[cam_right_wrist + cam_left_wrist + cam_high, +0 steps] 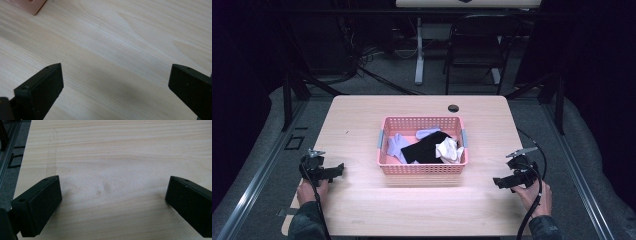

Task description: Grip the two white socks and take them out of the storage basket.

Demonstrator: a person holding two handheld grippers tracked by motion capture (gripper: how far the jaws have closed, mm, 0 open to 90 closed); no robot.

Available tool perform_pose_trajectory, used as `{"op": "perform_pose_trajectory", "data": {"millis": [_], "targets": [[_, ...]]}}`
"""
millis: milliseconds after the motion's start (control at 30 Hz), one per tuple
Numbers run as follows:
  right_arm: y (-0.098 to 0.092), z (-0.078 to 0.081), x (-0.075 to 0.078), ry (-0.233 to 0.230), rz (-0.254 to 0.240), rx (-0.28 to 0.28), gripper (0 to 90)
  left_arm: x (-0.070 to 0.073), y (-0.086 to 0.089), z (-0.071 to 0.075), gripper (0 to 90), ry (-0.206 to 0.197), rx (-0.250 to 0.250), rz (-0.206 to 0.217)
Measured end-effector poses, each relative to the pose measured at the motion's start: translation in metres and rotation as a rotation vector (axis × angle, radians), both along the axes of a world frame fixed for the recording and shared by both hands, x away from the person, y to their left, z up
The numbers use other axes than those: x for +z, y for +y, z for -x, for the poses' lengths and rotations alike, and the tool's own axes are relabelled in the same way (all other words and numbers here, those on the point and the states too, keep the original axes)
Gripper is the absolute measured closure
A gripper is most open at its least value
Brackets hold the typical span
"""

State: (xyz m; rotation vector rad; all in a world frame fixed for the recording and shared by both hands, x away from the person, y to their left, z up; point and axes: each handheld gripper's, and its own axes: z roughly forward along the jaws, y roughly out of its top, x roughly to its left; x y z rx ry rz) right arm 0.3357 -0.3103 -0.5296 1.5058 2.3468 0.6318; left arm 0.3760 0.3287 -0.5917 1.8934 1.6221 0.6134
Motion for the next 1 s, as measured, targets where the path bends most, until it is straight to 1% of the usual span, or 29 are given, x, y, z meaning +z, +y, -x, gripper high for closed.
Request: {"op": "perform_pose_trajectory", "data": {"millis": [67,100,133,267,367,400,433,500,533,567,667,833,867,900,967,1000], "targets": [[0.0,0.0,0.001,-0.002,0.002,0.002,0.0,0.0,0.0,0.0,0.5,0.0,0.0,0.0],[0.001,0.0,0.002,-0.001,-0.005,0.005,0.0,0.0,0.0,0.0,0.5,0.0,0.0,0.0],[0.001,0.0,0.004,0.0,0.005,0.012,0.0,0.0,0.0,0.0,0.5,0.0,0.0,0.0],[0.003,0.001,0.007,-0.008,0.002,0.012,0.0,0.0,0.0,0.0,0.5,0.001,0.0,0.0],[0.002,0.0,0.008,-0.002,0.001,0.013,0.0,0.0,0.0,0.0,0.5,0.001,0.0,0.0],[0.003,0.0,0.008,-0.005,-0.012,0.007,0.0,0.0,0.0,0.0,0.5,0.001,-0.001,0.0],[0.002,-0.001,0.009,0.001,-0.008,0.01,0.0,0.0,0.0,0.0,0.5,0.001,-0.001,0.0],[0.001,-0.001,0.01,-0.008,-0.007,0.003,0.0,0.0,0.0,0.0,0.5,0.001,0.0,0.001],[0.0,-0.002,0.014,-0.014,-0.026,-0.005,0.0,0.0,0.0,0.0,0.4,0.002,-0.001,0.0],[0.0,-0.002,0.014,-0.014,-0.026,-0.005,0.0,0.0,0.0,0.0,0.4,0.001,0.0,0.0],[0.002,-0.005,0.02,-0.022,-0.042,0.006,0.0,0.0,0.0,0.0,0.5,0.001,0.001,0.0],[0.006,-0.006,0.025,-0.025,-0.036,0.019,0.0,0.0,0.0,0.0,0.5,0.002,0.002,0.0],[0.007,-0.006,0.026,-0.026,-0.045,0.019,0.0,0.0,0.0,0.0,0.5,0.002,0.002,0.0],[0.008,-0.006,0.028,-0.026,-0.043,0.023,0.0,0.0,0.0,0.0,0.5,0.002,0.002,0.0],[0.01,-0.008,0.03,-0.019,-0.056,0.027,0.0,0.0,0.0,0.0,0.5,0.002,0.002,0.0],[0.01,-0.008,0.031,-0.006,-0.045,0.032,0.0,0.0,0.0,0.0,0.5,0.001,0.002,0.0]]}}
